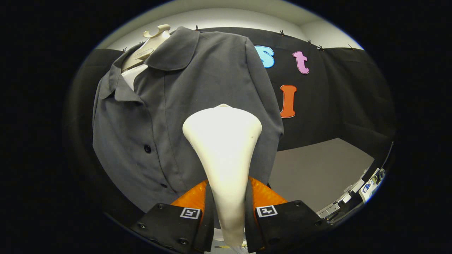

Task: Iron the clothes twice with a garment steamer, once on the left side and once on the right side.

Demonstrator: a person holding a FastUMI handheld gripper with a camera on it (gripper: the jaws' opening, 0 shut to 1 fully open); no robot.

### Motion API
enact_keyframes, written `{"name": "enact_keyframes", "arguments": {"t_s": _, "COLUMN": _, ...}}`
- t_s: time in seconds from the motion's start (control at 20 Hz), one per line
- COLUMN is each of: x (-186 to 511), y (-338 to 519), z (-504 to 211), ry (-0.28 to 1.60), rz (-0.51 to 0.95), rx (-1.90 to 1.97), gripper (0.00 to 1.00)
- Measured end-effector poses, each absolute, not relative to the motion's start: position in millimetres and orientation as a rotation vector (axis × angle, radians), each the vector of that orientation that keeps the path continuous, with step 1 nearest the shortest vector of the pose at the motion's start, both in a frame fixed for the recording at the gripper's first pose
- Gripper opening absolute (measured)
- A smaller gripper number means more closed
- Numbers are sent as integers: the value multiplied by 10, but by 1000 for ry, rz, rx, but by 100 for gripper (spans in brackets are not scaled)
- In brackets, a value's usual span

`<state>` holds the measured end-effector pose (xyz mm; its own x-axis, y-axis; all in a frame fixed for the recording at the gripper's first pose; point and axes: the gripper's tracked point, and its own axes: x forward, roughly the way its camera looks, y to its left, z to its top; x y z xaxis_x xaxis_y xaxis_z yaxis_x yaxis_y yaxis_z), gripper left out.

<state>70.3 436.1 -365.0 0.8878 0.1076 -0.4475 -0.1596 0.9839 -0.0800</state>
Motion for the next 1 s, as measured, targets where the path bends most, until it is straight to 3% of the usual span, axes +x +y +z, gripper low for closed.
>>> {"name": "enact_keyframes", "arguments": {"t_s": 1.0, "x": 509, "y": 3417, "z": -5000, "ry": 676, "rz": 8, "rx": -165, "gripper": 44}}
